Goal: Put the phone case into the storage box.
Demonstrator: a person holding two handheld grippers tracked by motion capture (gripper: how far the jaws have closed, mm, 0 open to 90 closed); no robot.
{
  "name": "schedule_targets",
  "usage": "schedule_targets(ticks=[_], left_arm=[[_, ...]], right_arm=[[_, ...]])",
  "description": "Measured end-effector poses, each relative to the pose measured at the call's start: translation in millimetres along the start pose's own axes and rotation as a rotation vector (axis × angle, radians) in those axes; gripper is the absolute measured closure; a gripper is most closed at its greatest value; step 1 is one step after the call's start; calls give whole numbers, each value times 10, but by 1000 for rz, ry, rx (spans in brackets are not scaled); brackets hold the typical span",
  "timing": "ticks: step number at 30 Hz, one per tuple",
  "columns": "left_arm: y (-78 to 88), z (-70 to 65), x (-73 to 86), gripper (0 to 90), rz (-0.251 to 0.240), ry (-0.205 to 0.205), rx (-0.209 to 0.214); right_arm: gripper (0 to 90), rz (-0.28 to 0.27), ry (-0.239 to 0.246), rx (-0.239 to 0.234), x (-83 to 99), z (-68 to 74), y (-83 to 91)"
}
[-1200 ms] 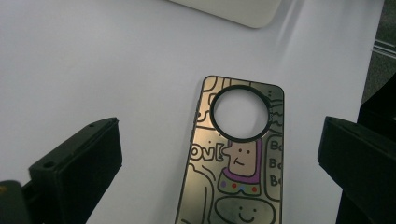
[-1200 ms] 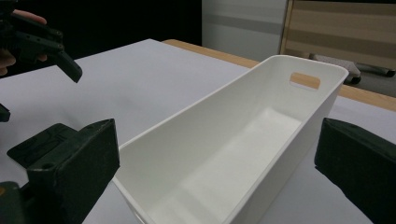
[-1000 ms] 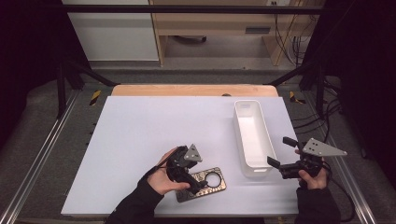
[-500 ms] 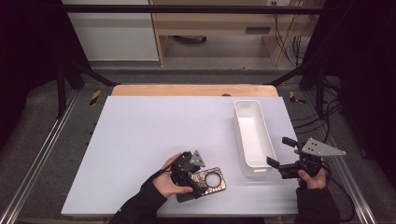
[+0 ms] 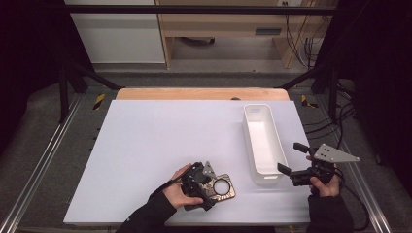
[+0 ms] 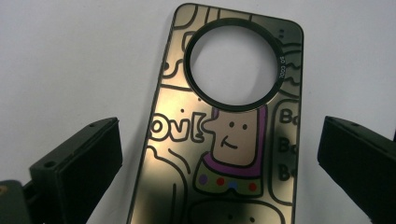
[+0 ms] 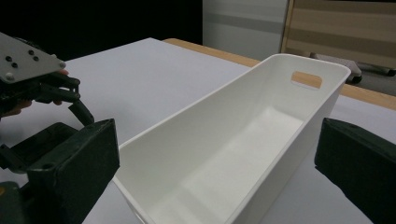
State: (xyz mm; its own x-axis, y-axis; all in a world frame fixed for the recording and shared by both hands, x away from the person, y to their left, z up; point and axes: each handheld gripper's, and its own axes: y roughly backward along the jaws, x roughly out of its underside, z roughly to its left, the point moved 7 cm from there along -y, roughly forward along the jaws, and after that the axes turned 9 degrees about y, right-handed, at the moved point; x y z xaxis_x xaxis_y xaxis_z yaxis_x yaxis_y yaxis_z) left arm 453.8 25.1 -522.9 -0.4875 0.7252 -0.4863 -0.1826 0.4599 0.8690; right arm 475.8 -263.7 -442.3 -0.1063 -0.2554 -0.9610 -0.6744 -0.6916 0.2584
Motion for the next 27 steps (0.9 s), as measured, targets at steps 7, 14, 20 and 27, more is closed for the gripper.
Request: schedule_targets(ticks=[7,14,20,27], left_arm=[[-74,-4,35,6,29,-10,-7],[-99,11,53,24,44,-23,-15],[-96,10,50,37,43,-32,-11],[-99,-4,45,58,47,-56,-16]], right_arm=[[4,0,0,0,0,0,0],[4,1,1,1,1,-1,-3],[4,1,0,0,0,0,-3],[4,2,2,-1,2,3,-10]])
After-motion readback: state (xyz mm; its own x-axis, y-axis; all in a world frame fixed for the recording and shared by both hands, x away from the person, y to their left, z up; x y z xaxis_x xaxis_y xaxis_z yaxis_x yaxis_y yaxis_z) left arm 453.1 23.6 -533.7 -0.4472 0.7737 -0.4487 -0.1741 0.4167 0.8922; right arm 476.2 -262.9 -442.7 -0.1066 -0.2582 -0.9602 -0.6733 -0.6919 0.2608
